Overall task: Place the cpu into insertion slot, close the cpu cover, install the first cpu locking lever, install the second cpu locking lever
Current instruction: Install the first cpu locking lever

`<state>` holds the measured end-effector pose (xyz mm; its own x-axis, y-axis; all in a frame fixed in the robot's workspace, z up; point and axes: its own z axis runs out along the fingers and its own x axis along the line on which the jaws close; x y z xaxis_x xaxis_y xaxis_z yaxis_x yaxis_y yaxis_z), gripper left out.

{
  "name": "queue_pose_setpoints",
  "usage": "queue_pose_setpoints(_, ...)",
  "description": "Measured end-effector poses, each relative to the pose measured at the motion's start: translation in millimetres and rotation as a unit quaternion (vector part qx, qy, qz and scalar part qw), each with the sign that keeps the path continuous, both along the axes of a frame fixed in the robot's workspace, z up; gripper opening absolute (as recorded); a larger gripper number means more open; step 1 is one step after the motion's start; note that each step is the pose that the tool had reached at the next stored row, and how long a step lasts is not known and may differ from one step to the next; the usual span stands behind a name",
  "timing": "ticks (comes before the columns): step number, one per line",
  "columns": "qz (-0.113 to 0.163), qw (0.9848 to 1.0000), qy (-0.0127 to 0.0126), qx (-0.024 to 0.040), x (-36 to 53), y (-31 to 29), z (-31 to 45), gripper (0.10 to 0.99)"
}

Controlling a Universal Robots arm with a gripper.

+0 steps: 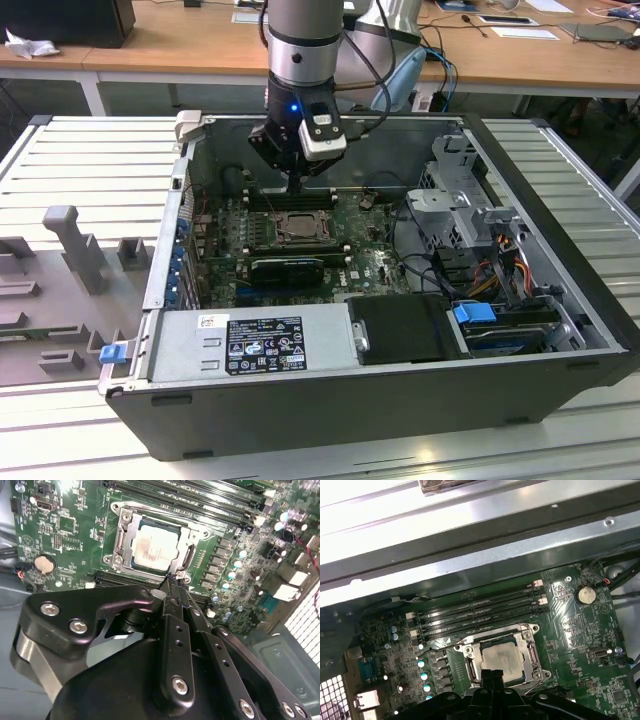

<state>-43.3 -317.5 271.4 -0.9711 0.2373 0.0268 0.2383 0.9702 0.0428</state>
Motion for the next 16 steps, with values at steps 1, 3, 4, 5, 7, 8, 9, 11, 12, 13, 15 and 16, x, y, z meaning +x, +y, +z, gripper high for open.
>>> queue_pose_setpoints(1,0.009,1.0,0.0,0.0,0.0,0.0,0.0,0.106)
queue_pose_setpoints(3,0.02,0.9998,0.0,0.0,0.0,0.0,0.0,0.106)
queue_pose_setpoints(4,0.027,0.9996,0.0,0.0,0.0,0.0,0.0,0.106)
queue_pose_setpoints(5,0.032,0.9995,0.0,0.0,0.0,0.0,0.0,0.106)
queue_pose_setpoints(7,0.046,0.9989,0.0,0.0,0.0,0.0,0.0,0.106)
queue_pose_setpoints(8,0.059,0.9983,0.0,0.0,0.0,0.0,0.0,0.106)
queue_pose_setpoints(9,0.063,0.998,0.0,0.0,0.0,0.0,0.0,0.106)
queue_pose_setpoints(11,0.074,0.9972,0.0,0.0,0.0,0.0,0.0,0.106)
queue_pose_setpoints(12,0.078,0.997,0.0,0.0,0.0,0.0,0.0,0.106)
queue_pose_setpoints(13,0.084,0.9964,0.0,0.0,0.0,0.0,0.0,0.106)
queue_pose_setpoints(15,0.097,0.9953,0.0,0.0,0.0,0.0,0.0,0.106)
queue_pose_setpoints(16,0.101,0.9949,0.0,0.0,0.0,0.0,0.0,0.106)
